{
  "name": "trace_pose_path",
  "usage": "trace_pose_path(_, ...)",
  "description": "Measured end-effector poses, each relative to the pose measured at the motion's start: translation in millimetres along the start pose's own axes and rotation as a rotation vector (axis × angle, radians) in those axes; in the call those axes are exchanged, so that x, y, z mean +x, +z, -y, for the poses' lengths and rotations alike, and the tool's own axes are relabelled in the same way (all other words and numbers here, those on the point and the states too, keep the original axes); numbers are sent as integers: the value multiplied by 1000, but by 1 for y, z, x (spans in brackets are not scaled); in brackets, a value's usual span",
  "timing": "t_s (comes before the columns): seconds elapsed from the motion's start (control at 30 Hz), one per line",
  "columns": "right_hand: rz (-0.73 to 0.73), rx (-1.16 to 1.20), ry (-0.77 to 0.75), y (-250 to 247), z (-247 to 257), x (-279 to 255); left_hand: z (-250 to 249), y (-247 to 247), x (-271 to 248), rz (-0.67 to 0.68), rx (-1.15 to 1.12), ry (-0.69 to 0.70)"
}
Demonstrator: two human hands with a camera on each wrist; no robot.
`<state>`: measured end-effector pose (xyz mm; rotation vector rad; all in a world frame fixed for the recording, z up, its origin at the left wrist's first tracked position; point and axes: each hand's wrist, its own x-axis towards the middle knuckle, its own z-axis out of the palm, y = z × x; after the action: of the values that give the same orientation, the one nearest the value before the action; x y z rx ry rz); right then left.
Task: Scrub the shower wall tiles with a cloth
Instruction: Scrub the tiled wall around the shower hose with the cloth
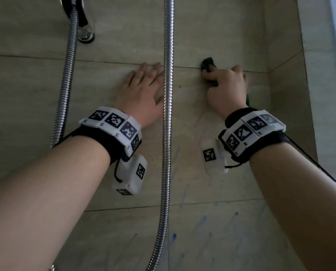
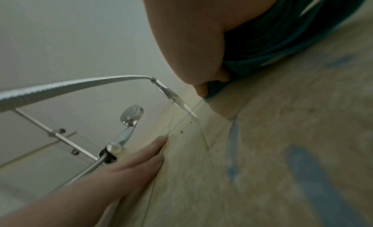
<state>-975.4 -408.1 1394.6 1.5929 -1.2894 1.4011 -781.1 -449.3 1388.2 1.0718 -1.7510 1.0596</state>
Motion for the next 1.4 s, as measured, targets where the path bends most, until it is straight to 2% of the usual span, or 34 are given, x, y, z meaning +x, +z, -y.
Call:
trace_pose_path(0.17, 68, 95, -148, 16, 14, 4, 4, 6, -2, -23, 19, 9)
trace_pose_path(0.37, 213, -37, -390, 27, 7, -12, 8, 6, -5, -9, 46, 40)
trace_pose_path(0.43, 236, -64, -513, 31, 4, -30, 8, 4, -6, -7, 40, 40)
trace_pose_path(0.57, 272, -114, -860, 32, 0, -64, -3, 3, -6, 7, 15, -39)
trace_pose_path(0.63, 279, -169, -929, 30, -1, -64, -11, 3, -6, 32, -11, -91)
trace_pose_path(0.7, 262, -203, -852, 24, -3, -52, -14, 3, -6, 47, -16, -100)
trace_pose_path(0.87, 120, -94, -242, -6, -25, -19, -17, 1, -11, 35, -27, -104)
trace_pose_path(0.93, 74, -9, -109, -8, -35, -18, -22, -1, -13, 34, -54, -131)
trace_pose_path(1.0, 85, -12, -135, 3, -34, -31, -26, 0, -12, 24, -57, -151)
trace_pose_path(1.07, 106, -35, -383, 20, -28, -55, -29, 3, -11, 16, -55, -162)
trace_pose_path(1.13, 225, -15, -630, 28, -25, -79, -30, 5, -10, 13, -61, -168)
trace_pose_path(1.2, 228, -90, -717, 28, -31, -77, -30, 6, -10, 10, -59, -161)
trace_pose_path(1.23, 193, -119, -677, 22, -32, -69, -30, 5, -10, 7, -56, -155)
trace_pose_path(1.33, 41, -117, -331, 5, -41, -44, -30, 5, -12, 1, -43, -163)
trace_pose_path(1.4, -16, -87, -197, 8, -42, -45, -31, 6, -12, 3, -43, -172)
